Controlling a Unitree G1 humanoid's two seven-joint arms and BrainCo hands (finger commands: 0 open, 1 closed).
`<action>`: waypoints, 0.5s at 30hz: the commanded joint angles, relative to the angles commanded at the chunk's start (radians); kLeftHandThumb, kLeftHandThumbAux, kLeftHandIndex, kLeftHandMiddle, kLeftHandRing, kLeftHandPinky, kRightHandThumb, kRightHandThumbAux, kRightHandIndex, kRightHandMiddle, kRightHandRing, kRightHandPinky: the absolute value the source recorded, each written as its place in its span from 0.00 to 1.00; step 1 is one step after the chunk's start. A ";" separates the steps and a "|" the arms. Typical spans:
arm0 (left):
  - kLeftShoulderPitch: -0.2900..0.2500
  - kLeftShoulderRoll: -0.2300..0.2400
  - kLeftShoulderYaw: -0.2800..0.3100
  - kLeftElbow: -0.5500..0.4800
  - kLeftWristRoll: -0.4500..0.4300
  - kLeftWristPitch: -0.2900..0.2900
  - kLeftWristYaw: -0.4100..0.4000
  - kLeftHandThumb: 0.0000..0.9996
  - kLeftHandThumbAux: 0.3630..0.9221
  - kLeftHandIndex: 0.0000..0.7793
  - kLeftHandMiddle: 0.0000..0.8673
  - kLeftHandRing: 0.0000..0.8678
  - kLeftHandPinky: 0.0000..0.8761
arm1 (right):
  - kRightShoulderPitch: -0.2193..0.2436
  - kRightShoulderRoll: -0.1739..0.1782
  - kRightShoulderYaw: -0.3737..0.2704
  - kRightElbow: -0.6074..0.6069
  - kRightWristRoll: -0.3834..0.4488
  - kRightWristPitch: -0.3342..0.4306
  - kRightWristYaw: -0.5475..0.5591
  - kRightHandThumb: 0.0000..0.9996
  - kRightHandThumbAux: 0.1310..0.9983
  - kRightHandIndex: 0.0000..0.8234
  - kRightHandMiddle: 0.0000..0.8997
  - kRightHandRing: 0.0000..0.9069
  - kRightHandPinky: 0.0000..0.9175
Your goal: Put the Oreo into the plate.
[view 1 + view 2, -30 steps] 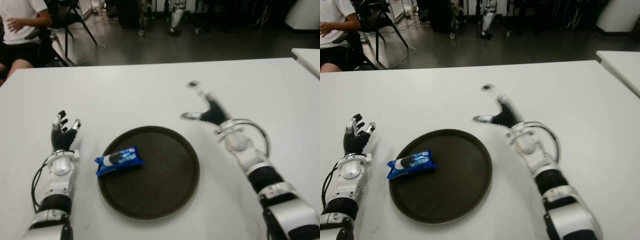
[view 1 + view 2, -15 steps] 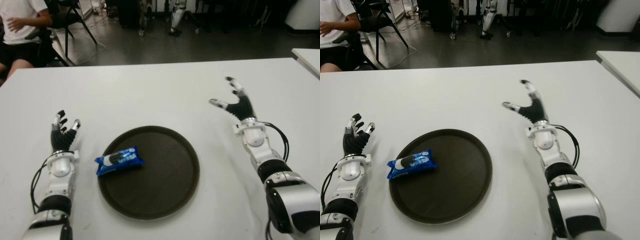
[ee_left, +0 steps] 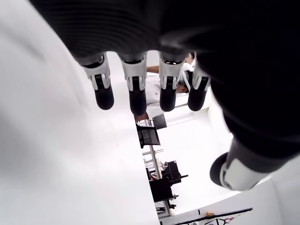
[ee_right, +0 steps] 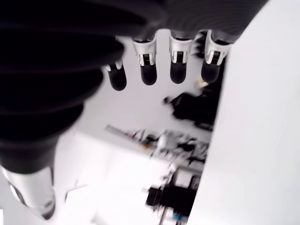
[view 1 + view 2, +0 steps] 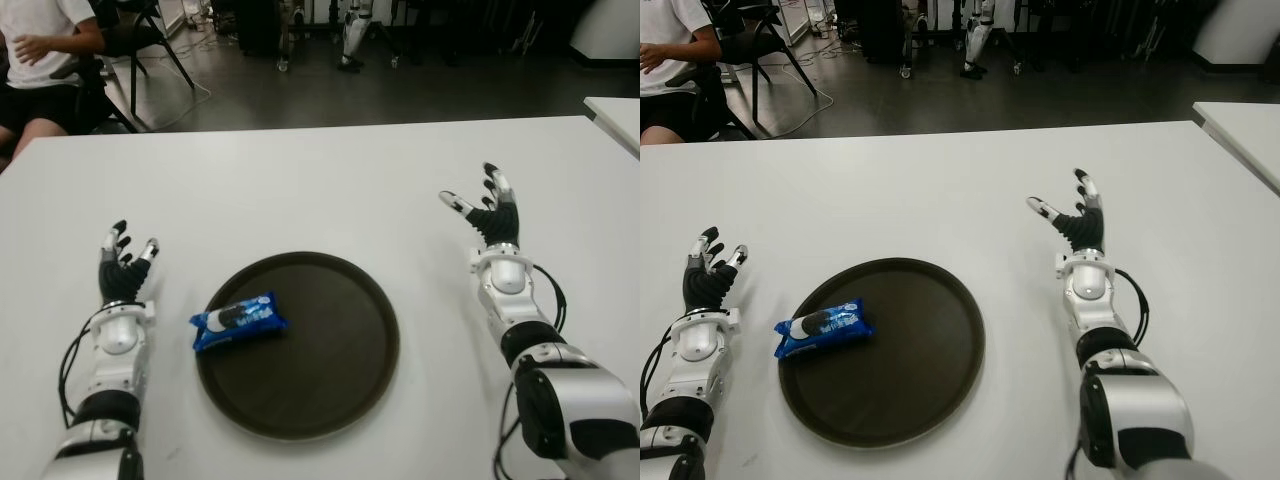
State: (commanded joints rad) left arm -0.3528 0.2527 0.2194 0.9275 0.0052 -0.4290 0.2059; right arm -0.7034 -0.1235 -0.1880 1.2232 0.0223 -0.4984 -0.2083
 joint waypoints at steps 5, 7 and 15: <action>-0.002 -0.005 0.007 -0.002 -0.009 0.007 -0.004 0.28 0.53 0.07 0.11 0.08 0.05 | 0.002 0.021 -0.035 -0.001 0.041 0.002 0.025 0.00 0.70 0.00 0.00 0.00 0.00; -0.003 -0.007 0.008 -0.002 -0.013 0.008 -0.006 0.29 0.54 0.07 0.11 0.08 0.05 | 0.003 0.026 -0.039 -0.001 0.046 0.003 0.031 0.00 0.71 0.00 0.00 0.00 0.00; -0.014 -0.005 0.011 0.023 -0.026 0.004 -0.016 0.28 0.56 0.07 0.10 0.08 0.03 | 0.000 0.033 -0.025 0.007 0.028 0.016 0.047 0.00 0.75 0.00 0.00 0.00 0.00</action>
State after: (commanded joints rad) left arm -0.3666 0.2478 0.2306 0.9509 -0.0206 -0.4249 0.1899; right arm -0.7034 -0.0901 -0.2134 1.2297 0.0499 -0.4821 -0.1612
